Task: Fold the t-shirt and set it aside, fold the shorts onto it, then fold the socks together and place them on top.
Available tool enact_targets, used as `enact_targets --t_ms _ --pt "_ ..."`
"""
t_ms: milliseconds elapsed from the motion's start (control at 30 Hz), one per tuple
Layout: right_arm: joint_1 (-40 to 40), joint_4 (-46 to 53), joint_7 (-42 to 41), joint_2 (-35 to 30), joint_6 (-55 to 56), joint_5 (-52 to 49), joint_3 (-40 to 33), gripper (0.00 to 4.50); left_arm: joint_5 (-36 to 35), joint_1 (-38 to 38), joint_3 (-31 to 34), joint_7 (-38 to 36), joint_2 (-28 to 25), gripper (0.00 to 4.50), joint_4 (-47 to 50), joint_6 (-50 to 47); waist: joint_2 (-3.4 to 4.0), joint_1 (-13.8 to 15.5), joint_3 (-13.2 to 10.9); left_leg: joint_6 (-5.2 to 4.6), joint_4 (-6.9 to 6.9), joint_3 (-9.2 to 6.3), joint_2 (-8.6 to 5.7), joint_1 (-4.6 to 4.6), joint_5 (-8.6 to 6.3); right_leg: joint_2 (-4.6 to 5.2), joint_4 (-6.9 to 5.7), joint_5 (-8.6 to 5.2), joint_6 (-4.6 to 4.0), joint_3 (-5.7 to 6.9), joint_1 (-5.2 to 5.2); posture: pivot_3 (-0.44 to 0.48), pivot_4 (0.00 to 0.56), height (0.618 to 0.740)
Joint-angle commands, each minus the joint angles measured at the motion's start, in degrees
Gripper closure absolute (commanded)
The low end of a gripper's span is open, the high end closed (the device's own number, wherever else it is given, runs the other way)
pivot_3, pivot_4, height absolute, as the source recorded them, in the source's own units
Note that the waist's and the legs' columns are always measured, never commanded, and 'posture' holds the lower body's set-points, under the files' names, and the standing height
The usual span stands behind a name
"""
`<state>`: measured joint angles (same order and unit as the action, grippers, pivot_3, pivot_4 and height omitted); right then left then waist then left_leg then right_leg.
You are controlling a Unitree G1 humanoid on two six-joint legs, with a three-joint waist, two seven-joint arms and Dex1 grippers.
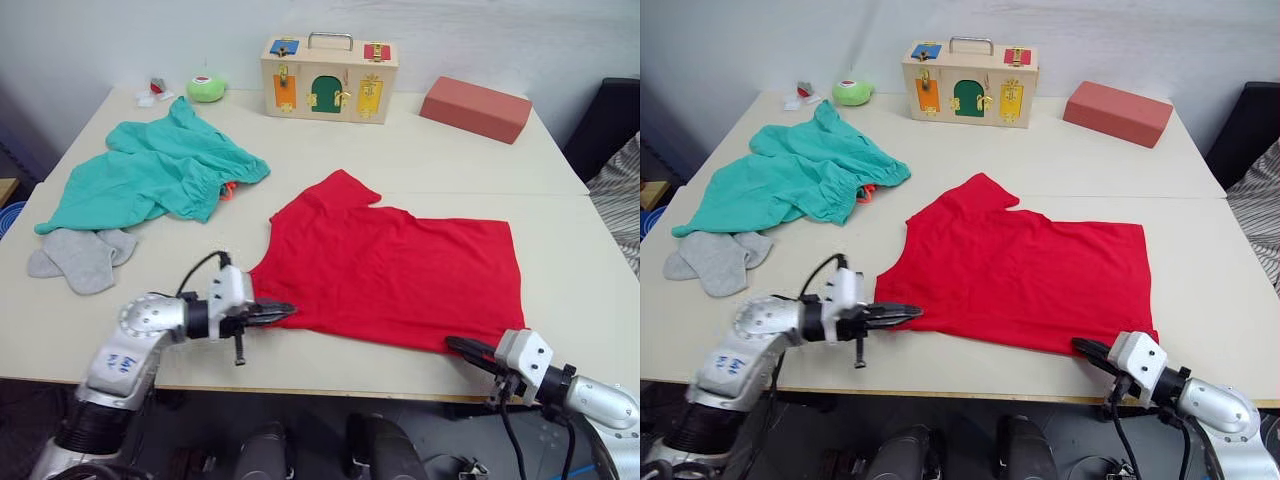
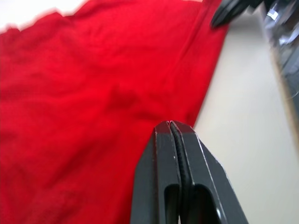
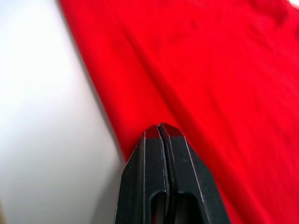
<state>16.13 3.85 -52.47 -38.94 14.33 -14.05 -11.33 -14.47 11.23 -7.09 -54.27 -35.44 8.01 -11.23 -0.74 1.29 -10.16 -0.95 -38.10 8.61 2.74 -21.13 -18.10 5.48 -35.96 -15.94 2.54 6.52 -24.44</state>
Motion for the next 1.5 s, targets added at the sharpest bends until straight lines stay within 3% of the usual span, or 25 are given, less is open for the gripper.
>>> enact_targets --t_ms 33,200,400,500,667,733,967,1100,1233,1433,1500 --pt "1.22 -5.35 1.02 -0.52 3.03 -0.81 -5.0 4.5 4.52 -0.3 0.52 2.64 -0.74 4.47 -3.8 3.88 -0.03 -0.06 0.0 0.0 0.0 -0.01 0.02 0.0 0.0 -0.01 -0.01 0.0 0.0 0.01 0.0 0.0 0.15 0.74" --pt "3.14 -11.62 1.38 -2.01 3.22 -5.12 -13.8 4.5 4.28 -2.97 4.83 2.17 -3.59 4.47 -8.9 8.5 -0.01 -0.05 0.01 -0.25 0.02 0.0 0.03 0.04 -0.15 0.04 0.01 0.0 -0.01 0.0 0.01 0.0 0.15 0.74" --pt "9.06 -2.05 -2.99 -3.3 -4.22 -14.82 -20.96 4.5 -7.66 -5.12 13.69 -3.26 -4.73 4.47 -4.26 6.84 0.1 -0.21 0.01 -0.28 0.06 -0.02 0.12 0.03 -0.17 0.03 -0.01 -0.03 -0.05 0.0 -0.02 0.0 0.15 0.74" --pt "12.46 1.28 -8.09 -6.65 -2.92 -12.5 -21.04 3.9 -8.68 -5.9 13.96 -7.62 -8.5 3.87 0.06 6.01 0.09 -0.21 0.01 -0.28 0.05 -0.03 0.11 0.04 -0.17 0.03 0.0 -0.03 -0.05 0.0 -0.01 0.0 0.15 0.74" --pt "11.6 -0.24 -11.29 -10.84 1.6 -5.13 -17.39 2.14 -2.73 -6.09 9.24 -10.45 -10.8 2.23 1.4 11.61 0.1 0.01 0.01 -0.29 0.07 -0.02 0.07 0.02 -0.2 0.02 0.07 -0.03 -0.05 0.0 0.0 0.0 0.15 0.74" --pt "9.79 -1.42 -10.84 -11.33 1.89 -2.99 -15.53 2.14 0.97 -5.28 7.2 -9.08 -10.46 1.66 -0.17 13.31 0.09 0.02 0.01 -0.29 0.07 -0.01 0.06 -0.01 -0.2 0.02 0.08 -0.03 -0.05 0.01 -0.02 0.0 0.15 0.74" --pt "3.94 -6.4 -9.48 -12.31 1.49 2.48 -10.22 2.14 7.14 -2.73 4.04 -5.17 -9.22 1.66 -4.24 14.06 0.06 -0.01 -0.01 -0.28 0.07 -0.02 0.07 -0.05 -0.19 0.0 0.06 -0.03 -0.05 0.02 -0.06 0.0 0.15 0.74" --pt "0.03 -10.83 -8.61 -12.65 0.67 4.89 -6.84 3.04 9.54 -1.68 2.92 -4.52 -9.66 1.63 -6.22 13.16 -0.08 -0.2 0.06 -0.29 0.05 0.0 0.07 0.02 -0.19 0.02 0.07 -0.02 -0.03 0.02 0.01 0.0 0.15 0.74" --pt "-2.25 -13.51 -8.97 -13.08 0.83 5.75 -4.91 4.48 11.14 0.02 1.89 -4.3 -10.26 2.55 -9.37 12.23 -0.2 -0.16 0.13 -0.33 0.04 0.0 0.08 0.12 -0.15 0.03 0.07 -0.01 -0.02 0.01 0.1 0.0 0.15 0.74" --pt "-2.54 -14.53 -10.33 -13.34 2.92 4.84 -4.52 4.5 9.08 -0.91 1.89 -7.05 -11.34 4.48 -10.0 13.77 -0.25 -0.16 0.22 -0.31 0.03 0.0 0.1 0.26 -0.16 0.04 0.08 -0.01 -0.04 -0.01 0.22 0.0 0.15 0.74" --pt "-1.97 -14.49 -11.95 -13.51 4.62 3.74 -4.58 4.5 7.39 -2.88 3.03 -8.03 -12.06 4.48 -8.33 13.51 -0.25 -0.3 0.23 -0.31 0.04 0.0 0.11 0.27 -0.16 0.05 0.08 -0.01 -0.05 -0.01 0.22 0.0 0.15 0.74"
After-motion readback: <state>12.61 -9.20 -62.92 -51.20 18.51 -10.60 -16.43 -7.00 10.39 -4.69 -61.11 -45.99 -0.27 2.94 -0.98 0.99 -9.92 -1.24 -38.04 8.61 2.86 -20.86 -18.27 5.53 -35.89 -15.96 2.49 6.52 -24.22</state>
